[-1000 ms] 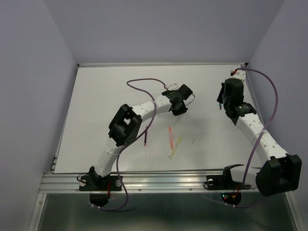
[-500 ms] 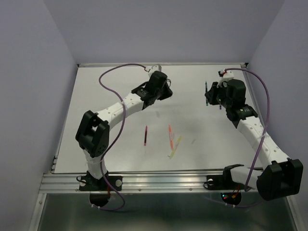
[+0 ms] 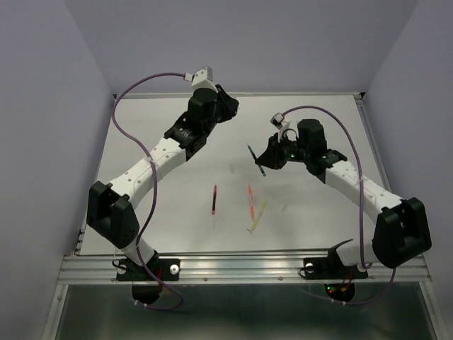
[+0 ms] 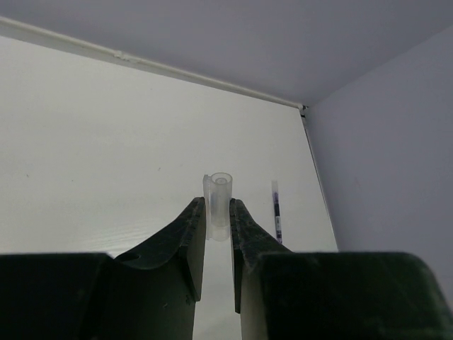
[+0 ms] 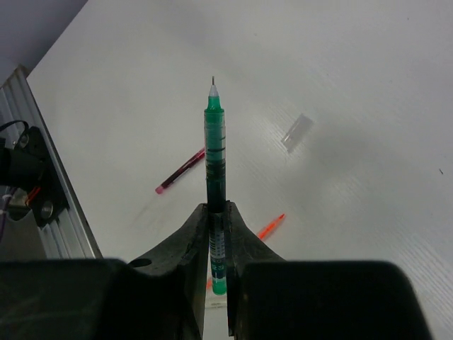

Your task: Insert the pens into the pen caps

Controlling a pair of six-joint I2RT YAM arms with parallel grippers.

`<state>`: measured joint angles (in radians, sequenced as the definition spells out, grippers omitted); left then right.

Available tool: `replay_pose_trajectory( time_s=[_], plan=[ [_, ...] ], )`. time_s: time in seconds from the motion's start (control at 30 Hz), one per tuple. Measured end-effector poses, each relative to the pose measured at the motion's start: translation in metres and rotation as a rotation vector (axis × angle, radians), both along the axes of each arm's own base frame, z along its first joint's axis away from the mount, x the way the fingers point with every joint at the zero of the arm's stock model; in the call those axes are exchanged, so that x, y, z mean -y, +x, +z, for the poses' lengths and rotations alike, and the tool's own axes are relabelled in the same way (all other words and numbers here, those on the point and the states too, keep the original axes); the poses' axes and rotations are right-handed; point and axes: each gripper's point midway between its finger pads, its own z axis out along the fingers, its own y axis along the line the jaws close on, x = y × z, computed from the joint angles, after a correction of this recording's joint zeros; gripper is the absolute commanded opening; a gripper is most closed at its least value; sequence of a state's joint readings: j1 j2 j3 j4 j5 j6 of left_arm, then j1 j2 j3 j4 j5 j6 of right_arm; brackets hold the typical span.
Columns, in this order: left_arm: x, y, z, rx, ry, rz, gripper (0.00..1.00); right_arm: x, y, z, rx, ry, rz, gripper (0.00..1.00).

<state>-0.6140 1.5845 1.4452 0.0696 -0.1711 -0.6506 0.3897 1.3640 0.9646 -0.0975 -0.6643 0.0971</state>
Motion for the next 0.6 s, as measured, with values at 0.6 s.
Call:
replay_pose_trajectory(
  time_s=[0.6],
  plan=[
    [0.010,-0.016,-0.042,-0.100,-0.056,-0.065,0.00,-0.025,0.031,0.056,0.174,0.071,-0.021,0.07]
  ],
)
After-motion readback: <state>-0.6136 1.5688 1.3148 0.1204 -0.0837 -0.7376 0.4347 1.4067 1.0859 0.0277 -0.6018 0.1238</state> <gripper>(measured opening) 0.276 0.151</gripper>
